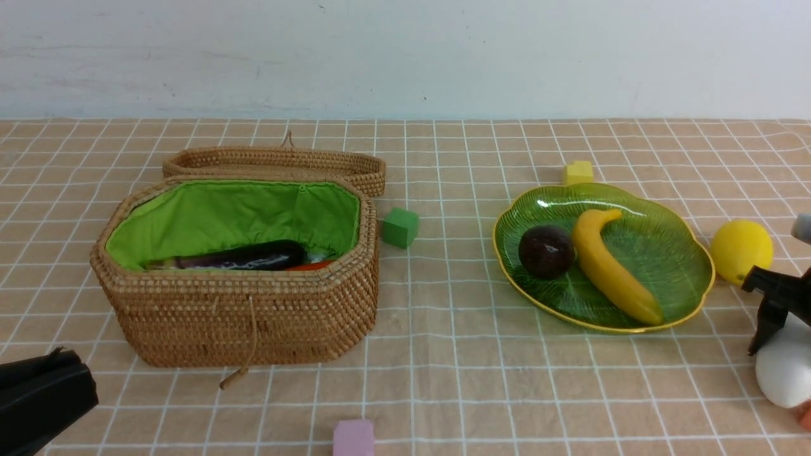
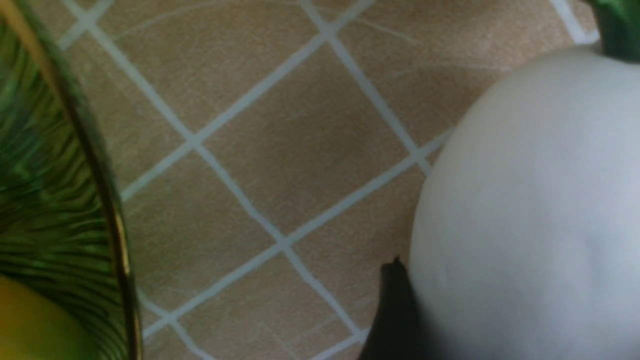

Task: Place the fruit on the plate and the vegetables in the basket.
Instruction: Take a daikon with your right arm and place it on the basket on the left.

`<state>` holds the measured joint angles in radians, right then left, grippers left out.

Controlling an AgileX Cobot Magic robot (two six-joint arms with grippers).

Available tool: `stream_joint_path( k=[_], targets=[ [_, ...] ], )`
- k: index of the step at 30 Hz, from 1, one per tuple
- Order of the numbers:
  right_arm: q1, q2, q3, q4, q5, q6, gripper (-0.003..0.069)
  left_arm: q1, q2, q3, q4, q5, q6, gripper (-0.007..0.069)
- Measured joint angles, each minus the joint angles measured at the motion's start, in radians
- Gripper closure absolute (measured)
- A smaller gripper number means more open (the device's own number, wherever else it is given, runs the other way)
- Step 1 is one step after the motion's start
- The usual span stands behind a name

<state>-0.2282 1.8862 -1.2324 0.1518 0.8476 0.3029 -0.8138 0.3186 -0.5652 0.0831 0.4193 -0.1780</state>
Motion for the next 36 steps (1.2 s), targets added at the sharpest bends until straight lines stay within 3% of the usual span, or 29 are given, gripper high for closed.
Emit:
stream_joint_path(
  k=[9, 12, 16, 21, 25, 28, 34, 36],
  targets=[
    [0.034, -0.148, -0.106, 0.02, 0.162, -0.091, 0.0176, 0.0, 0.0, 0.0, 0.0, 0.023, 0.0, 0.0586],
    [0.162, -0.253, -0.209, 0.066, 0.222, -0.163, 0.0176, 0.0, 0.0, 0.0, 0.029, 0.056, -0.001, 0.0586],
    [0.416, -0.261, -0.403, 0.211, 0.199, -0.384, 0.0176, 0.0, 0.0, 0.0, 0.087, 0.099, -0.019, 0.0585],
    [0.749, -0.108, -0.683, 0.372, 0.056, -0.71, 0.0176, 0.0, 0.0, 0.0, 0.218, 0.145, -0.178, 0.0585],
    [0.898, 0.087, -0.871, 0.404, -0.059, -0.925, 0.0176, 0.0, 0.0, 0.0, 0.378, 0.181, -0.354, 0.0585],
    [0.949, 0.217, -0.955, 0.405, -0.114, -0.997, 0.0176, 0.0, 0.0, 0.0, 0.451, 0.204, -0.476, 0.0585],
    [0.978, 0.369, -0.996, 0.383, -0.193, -1.03, 0.0168, 0.0, 0.0, 0.0, 0.481, 0.207, -0.557, 0.0585],
    [0.977, 0.388, -0.996, 0.352, -0.197, -1.022, 0.0109, 0.0, 0.0, 0.0, 0.481, 0.211, -0.561, 0.0581]
  ],
)
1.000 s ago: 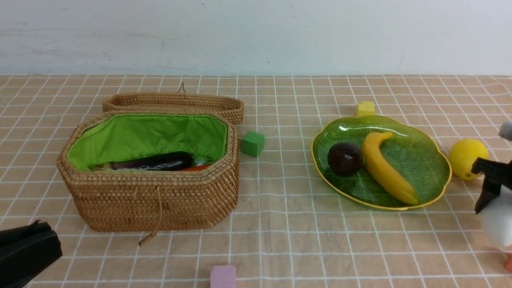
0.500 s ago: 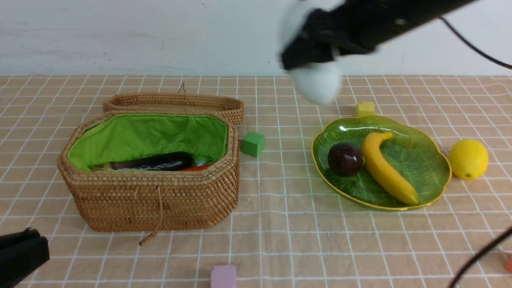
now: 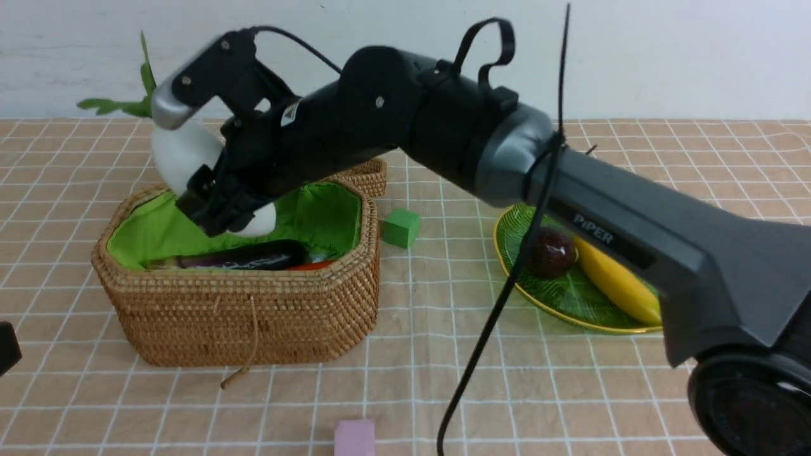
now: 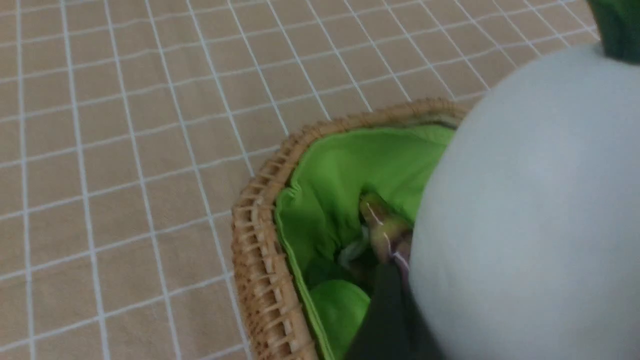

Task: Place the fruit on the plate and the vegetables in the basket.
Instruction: Take a daikon with your right arm and place it on the basket on the left, then use the right arm to grab a lemon and put it into the right plate

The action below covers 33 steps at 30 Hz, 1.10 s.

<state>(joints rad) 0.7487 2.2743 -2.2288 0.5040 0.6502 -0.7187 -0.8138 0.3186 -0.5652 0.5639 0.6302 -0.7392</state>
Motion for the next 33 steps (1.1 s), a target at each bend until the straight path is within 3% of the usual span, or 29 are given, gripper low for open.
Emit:
stream_joint_path(
  k=[3, 8, 10, 11, 12, 16, 18, 19, 21, 22, 24, 27, 29, 30, 31, 32, 33],
  targets=[
    [-0.002, -0.012, -0.002, -0.047, 0.031, 0.042, 0.0005, 0.0, 0.0, 0.0, 0.0, 0.0, -0.001, 0.0578],
    [-0.002, -0.129, -0.004, -0.195, 0.217, 0.166, -0.0002, 0.0, 0.0, 0.0, 0.001, -0.022, 0.037, 0.0577],
    [-0.017, -0.244, -0.011, -0.376, 0.407, 0.308, 0.0067, 0.0, 0.0, 0.0, 0.001, -0.069, 0.075, 0.0575],
    [-0.017, -0.252, -0.012, -0.391, 0.42, 0.319, 0.0082, 0.0, 0.0, 0.0, 0.001, -0.078, 0.082, 0.0575],
    [-0.036, -0.29, -0.016, -0.482, 0.498, 0.379, 0.0127, 0.0, 0.0, 0.0, 0.001, -0.11, 0.101, 0.0575],
    [-0.188, -0.384, -0.02, -0.723, 0.595, 0.549, 0.0368, 0.0, 0.0, 0.0, -0.007, -0.235, 0.144, 0.0575],
    [-0.236, -0.392, -0.02, -0.736, 0.601, 0.585, 0.0418, 0.0, 0.0, 0.0, -0.015, -0.268, 0.147, 0.0575],
    [-0.318, -0.402, -0.011, -0.74, 0.602, 0.645, 0.0484, 0.0, 0.0, 0.0, -0.03, -0.305, 0.149, 0.0575],
    [-0.381, -0.411, 0.005, -0.727, 0.602, 0.689, 0.0517, 0.0, 0.0, 0.0, -0.039, -0.323, 0.149, 0.0575],
    [-0.483, -0.429, 0.047, -0.687, 0.601, 0.749, 0.0533, 0.0, 0.0, 0.0, -0.054, -0.347, 0.15, 0.0575],
    [-0.554, -0.435, 0.086, -0.65, 0.601, 0.797, 0.0527, 0.0, 0.0, 0.0, -0.061, -0.352, 0.15, 0.0575],
    [-0.724, -0.443, 0.226, -0.538, 0.6, 0.86, 0.0441, 0.0, 0.0, 0.0, -0.077, -0.353, 0.15, 0.0575],
    [-0.801, -0.431, 0.328, -0.476, 0.599, 0.871, 0.0337, 0.0, 0.0, 0.0, -0.079, -0.351, 0.152, 0.0575],
    [-0.842, -0.415, 0.393, -0.444, 0.599, 0.879, 0.025, 0.0, 0.0, 0.0, -0.08, -0.346, 0.153, 0.0575],
    [-0.842, -0.413, 0.393, -0.441, 0.599, 0.879, 0.0237, 0.0, 0.0, 0.0, -0.08, -0.345, 0.153, 0.0575],
    [-0.887, -0.384, 0.462, -0.421, 0.574, 0.887, 0.0119, 0.0, 0.0, 0.0, -0.08, -0.343, 0.153, 0.0576],
    [-0.902, -0.371, 0.48, -0.416, 0.554, 0.894, 0.0072, 0.0, 0.0, 0.0, -0.081, -0.341, 0.153, 0.0576]
  ],
)
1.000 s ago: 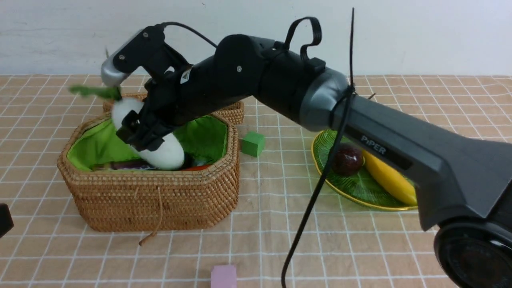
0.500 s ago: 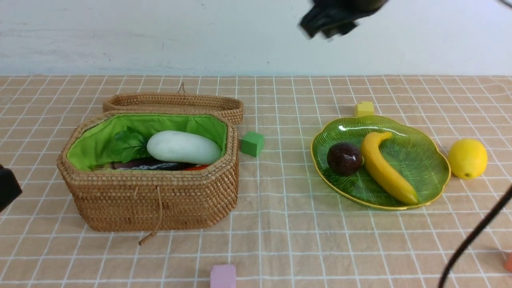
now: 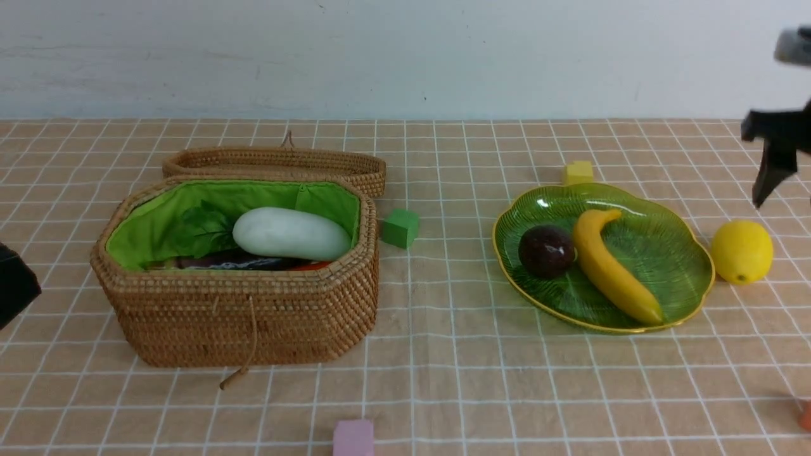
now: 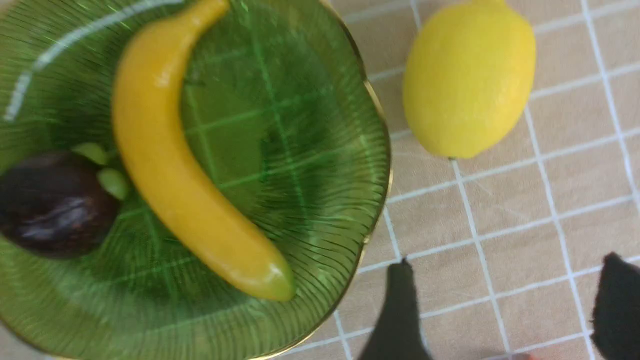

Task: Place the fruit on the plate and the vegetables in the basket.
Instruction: Use the right arm to grab a lemon and put it into the right plate

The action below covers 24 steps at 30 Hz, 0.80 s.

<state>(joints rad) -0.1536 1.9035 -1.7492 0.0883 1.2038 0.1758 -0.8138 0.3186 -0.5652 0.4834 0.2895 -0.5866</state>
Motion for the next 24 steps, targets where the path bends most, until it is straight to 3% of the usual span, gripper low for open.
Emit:
stream_joint_path(
  k=[3, 5, 14, 20, 24],
  targets=[
    [-0.041, 0.052, 0.017, 0.01, -0.066, 0.028, -0.0008, 0.0, 0.0, 0.0, 0.0, 0.013, 0.0, 0.0576],
    [-0.055, 0.085, 0.017, 0.023, -0.127, 0.037, -0.0017, 0.0, 0.0, 0.0, -0.001, 0.026, 0.0, 0.0576],
    [-0.057, 0.209, 0.017, 0.083, -0.358, 0.04, -0.0006, 0.0, 0.0, 0.0, -0.004, 0.077, 0.0, 0.0576],
    [-0.057, 0.272, 0.017, 0.083, -0.396, 0.038, 0.0011, 0.0, 0.0, 0.0, -0.009, 0.108, 0.0, 0.0576],
    [-0.057, 0.29, 0.017, 0.086, -0.406, 0.006, 0.0061, 0.0, 0.0, 0.0, -0.018, 0.117, 0.0, 0.0576]
  ],
)
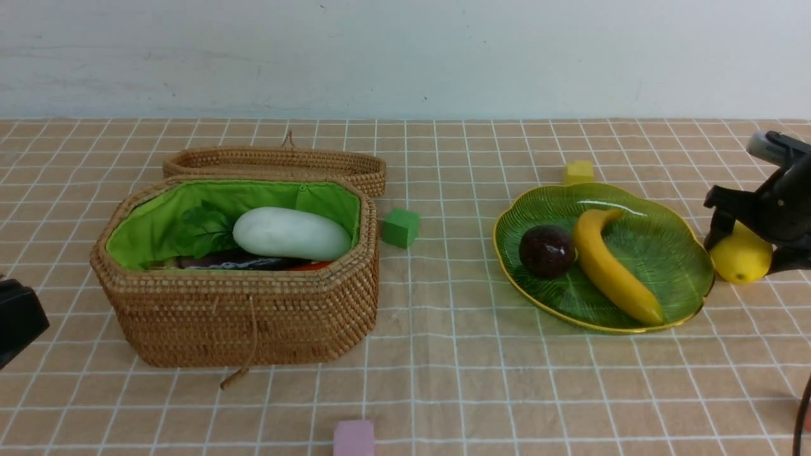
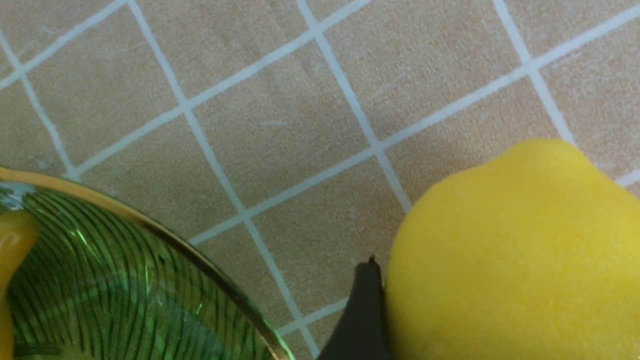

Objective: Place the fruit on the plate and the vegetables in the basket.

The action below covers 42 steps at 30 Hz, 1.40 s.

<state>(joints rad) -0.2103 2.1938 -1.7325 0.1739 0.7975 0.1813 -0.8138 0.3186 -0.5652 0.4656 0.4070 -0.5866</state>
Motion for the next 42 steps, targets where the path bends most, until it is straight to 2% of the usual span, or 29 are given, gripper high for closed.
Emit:
stream_joint_path(
  k=[6, 11, 15, 17, 20, 23, 28, 33, 36, 41, 42],
  targets=[
    [0.0, -0.034, 0.003, -0.037, 0.019, -0.123, 0.0069, 0.0, 0.0, 0.0, -0.003, 0.005, 0.0, 0.0576],
    [0.005, -0.138, 0.003, -0.043, 0.083, -0.135, 0.0069, 0.0, 0.0, 0.0, -0.003, 0.005, 0.0, 0.0576],
    [0.096, -0.209, 0.014, 0.005, 0.129, -0.174, 0.0069, 0.0, 0.0, 0.0, -0.004, 0.005, 0.0, 0.0575],
    [0.126, -0.206, 0.021, 0.014, 0.129, -0.188, 0.0069, 0.0, 0.0, 0.0, -0.004, 0.005, 0.0, 0.0575],
    [0.22, -0.143, 0.036, 0.016, 0.12, -0.227, 0.0069, 0.0, 0.0, 0.0, -0.004, 0.005, 0.0, 0.0575],
    [0.242, -0.101, 0.043, -0.001, 0.097, -0.229, 0.0069, 0.0, 0.0, 0.0, -0.004, 0.005, 0.0, 0.0575],
    [0.241, -0.093, 0.045, -0.013, 0.084, -0.218, -0.0015, 0.0, 0.0, 0.0, -0.004, 0.005, 0.0, 0.0574],
    [0.241, -0.153, 0.045, -0.031, 0.138, -0.216, -0.0011, 0.0, 0.0, 0.0, 0.002, 0.013, 0.0, 0.0568],
    [0.241, -0.237, 0.045, -0.038, 0.207, -0.226, 0.0033, 0.0, 0.0, 0.0, 0.03, 0.014, -0.001, 0.0567],
    [0.241, -0.515, 0.106, -0.048, 0.345, -0.243, 0.0252, 0.0, -0.063, 0.042, 0.042, 0.031, -0.05, 0.0567],
    [0.241, -0.527, 0.119, -0.048, 0.349, -0.246, 0.0261, 0.0, -0.075, 0.052, 0.042, 0.031, -0.053, 0.0567]
  ],
)
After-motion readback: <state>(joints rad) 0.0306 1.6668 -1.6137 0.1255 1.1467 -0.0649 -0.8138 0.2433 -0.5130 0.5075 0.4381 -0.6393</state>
